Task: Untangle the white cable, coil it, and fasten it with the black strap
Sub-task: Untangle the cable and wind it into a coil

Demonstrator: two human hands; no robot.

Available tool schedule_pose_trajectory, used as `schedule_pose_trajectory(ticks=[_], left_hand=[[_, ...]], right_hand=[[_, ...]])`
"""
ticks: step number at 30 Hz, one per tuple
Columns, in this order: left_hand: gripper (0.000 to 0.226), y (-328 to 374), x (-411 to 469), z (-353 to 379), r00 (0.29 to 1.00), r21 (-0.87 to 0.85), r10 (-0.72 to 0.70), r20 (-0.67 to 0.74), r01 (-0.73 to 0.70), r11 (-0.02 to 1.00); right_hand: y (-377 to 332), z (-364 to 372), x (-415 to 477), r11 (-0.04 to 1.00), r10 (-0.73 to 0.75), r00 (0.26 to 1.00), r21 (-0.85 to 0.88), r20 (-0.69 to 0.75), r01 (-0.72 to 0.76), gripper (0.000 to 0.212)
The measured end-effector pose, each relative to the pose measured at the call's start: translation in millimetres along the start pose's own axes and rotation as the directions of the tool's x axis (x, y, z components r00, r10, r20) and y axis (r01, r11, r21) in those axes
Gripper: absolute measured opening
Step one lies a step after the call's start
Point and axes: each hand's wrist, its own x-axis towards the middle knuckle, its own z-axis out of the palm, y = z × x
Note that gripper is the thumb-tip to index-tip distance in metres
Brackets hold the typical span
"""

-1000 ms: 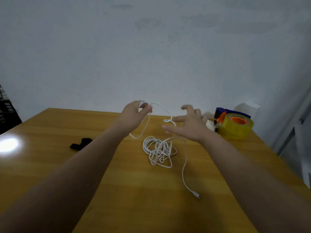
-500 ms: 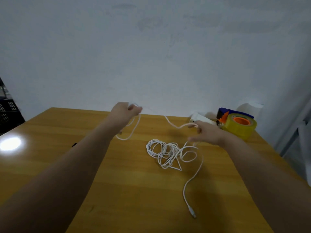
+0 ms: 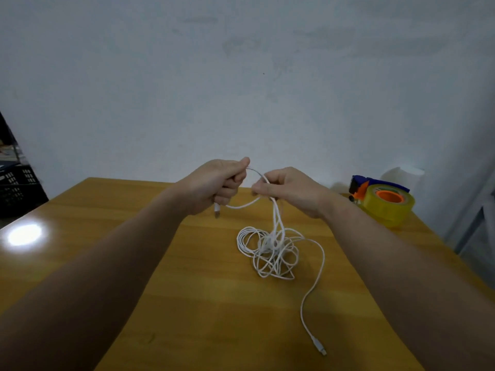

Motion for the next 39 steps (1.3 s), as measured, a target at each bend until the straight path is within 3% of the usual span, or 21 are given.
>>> schedule_pose_trajectory(ticks=[3,6,9,12,13,15,17,19,21,23,24,27,29,31,33,34,37,39], left_hand=[[0.041,0,-8,-25,0.976,0.077,-0.048,-0.212,0.066,0.995],[0.043,-10,-18,-37,0.959,0.324,-0.076,-0.274,0.167,0.931],[0.047,-23,-18,-31,0.954,0.295,-0.066,-0.294,0.157,0.943],[0.047,-37,-9,-26,0.937,0.035,-0.114,-0.33,0.133,0.99],[0.047,-41,-6,-25,0.935,-0.066,-0.139,-0.325,0.124,0.99],[0.044,-48,-1,-25,0.939,-0.158,-0.173,-0.298,0.13,0.979],[0.041,-53,-4,-25,0.963,-0.045,-0.148,-0.225,0.142,0.989],[0.041,-56,-9,-24,0.978,0.121,-0.088,-0.188,0.112,0.986],[0.042,-54,-11,-23,0.945,0.18,0.007,-0.326,0.055,0.982],[0.04,-46,-11,-27,0.902,-0.007,0.007,-0.432,-0.011,1.0],[0.04,-43,-11,-30,0.912,-0.176,-0.031,-0.41,-0.046,0.983],[0.045,-30,-14,-36,0.974,-0.635,-0.088,-0.208,-0.066,0.77],[0.044,-19,-17,-30,0.987,-0.775,-0.023,-0.161,-0.113,0.621],[0.042,-6,-19,-17,0.98,-0.816,0.097,-0.175,-0.2,0.542],[0.043,8,-17,-3,0.958,-0.778,0.203,-0.2,-0.281,0.561],[0.041,12,-12,1,0.949,-0.713,0.227,-0.22,-0.315,0.626],[0.034,20,-6,2,0.909,-0.29,0.249,-0.333,-0.35,0.891],[0.028,16,-9,-22,0.836,-0.003,0.228,-0.498,-0.264,0.964]], right_hand=[[9,-12,-5,0.999,0.049,0.996,0.002,-0.07,-0.049,0.017],[16,-27,-11,0.953,0.134,0.972,0.295,-0.192,-0.073,0.027],[17,-32,-11,0.72,0.234,0.944,0.694,-0.234,-0.006,0.033],[20,-23,-6,0.498,0.288,0.92,0.862,-0.266,0.093,0.029],[21,-20,-5,0.521,0.306,0.897,0.845,-0.318,0.122,0.026],[21,-17,-7,0.735,0.292,0.835,0.668,-0.466,0.116,0.022],[18,-18,-10,0.908,0.202,0.805,0.415,-0.559,0.06,0.021],[13,-23,-12,0.956,0.14,0.808,0.291,-0.573,0.041,0.02],[5,-28,-13,0.98,0.086,0.817,0.196,-0.57,0.033,0.018],[-2,-32,-13,0.999,0.047,0.812,0.048,-0.582,-0.023,0.021],[-3,-34,-12,0.998,0.051,0.803,0.006,-0.593,-0.059,0.025],[2,-37,-11,0.99,0.108,0.781,-0.008,-0.615,-0.143,0.03],[8,-33,-9,0.968,0.146,0.801,-0.082,-0.581,-0.237,0.024],[14,-22,-4,0.941,0.195,0.85,-0.15,-0.49,-0.302,0.029],[17,-7,-2,0.937,0.222,0.91,-0.183,-0.35,-0.298,0.038],[16,1,-2,0.94,0.219,0.942,-0.204,-0.256,-0.274,0.038],[13,9,-9,0.963,0.177,0.983,-0.198,-0.043,-0.182,0.024],[15,-3,-18,0.975,0.134,0.987,-0.168,-0.091,-0.148,0.015]])
